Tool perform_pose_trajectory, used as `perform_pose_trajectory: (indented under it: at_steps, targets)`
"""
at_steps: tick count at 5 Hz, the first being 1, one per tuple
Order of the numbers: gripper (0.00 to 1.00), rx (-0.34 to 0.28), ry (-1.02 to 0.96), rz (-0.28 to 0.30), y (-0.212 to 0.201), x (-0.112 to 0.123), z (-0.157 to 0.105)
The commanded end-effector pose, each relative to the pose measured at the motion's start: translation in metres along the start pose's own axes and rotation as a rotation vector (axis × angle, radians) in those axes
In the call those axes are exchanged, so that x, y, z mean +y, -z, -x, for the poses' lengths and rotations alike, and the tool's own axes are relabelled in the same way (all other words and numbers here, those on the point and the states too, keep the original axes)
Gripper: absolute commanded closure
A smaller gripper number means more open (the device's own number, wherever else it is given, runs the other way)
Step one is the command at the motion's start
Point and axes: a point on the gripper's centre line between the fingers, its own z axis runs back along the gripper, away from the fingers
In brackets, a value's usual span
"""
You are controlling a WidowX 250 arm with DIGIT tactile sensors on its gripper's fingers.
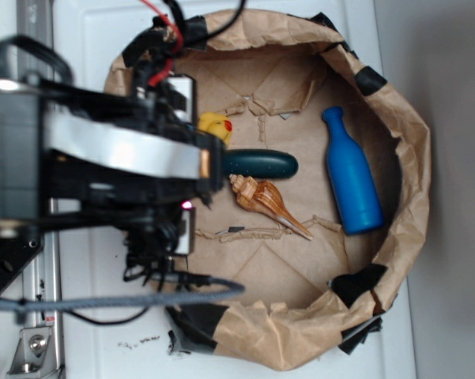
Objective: Grab the yellow duck.
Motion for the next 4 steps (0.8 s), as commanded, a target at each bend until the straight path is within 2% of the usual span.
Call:
perform_pose_trajectory:
  at_steps: [1, 3, 4]
  targets:
    - [0.0, -0.024, 0.046, 0.077, 0.017, 0.015, -0.018]
    - [0.0, -0.005, 0.109, 0.102, 0.049, 0.022, -0.007]
    - [0.0, -0.01, 0.129, 0.105, 0.049, 0.027, -0.004]
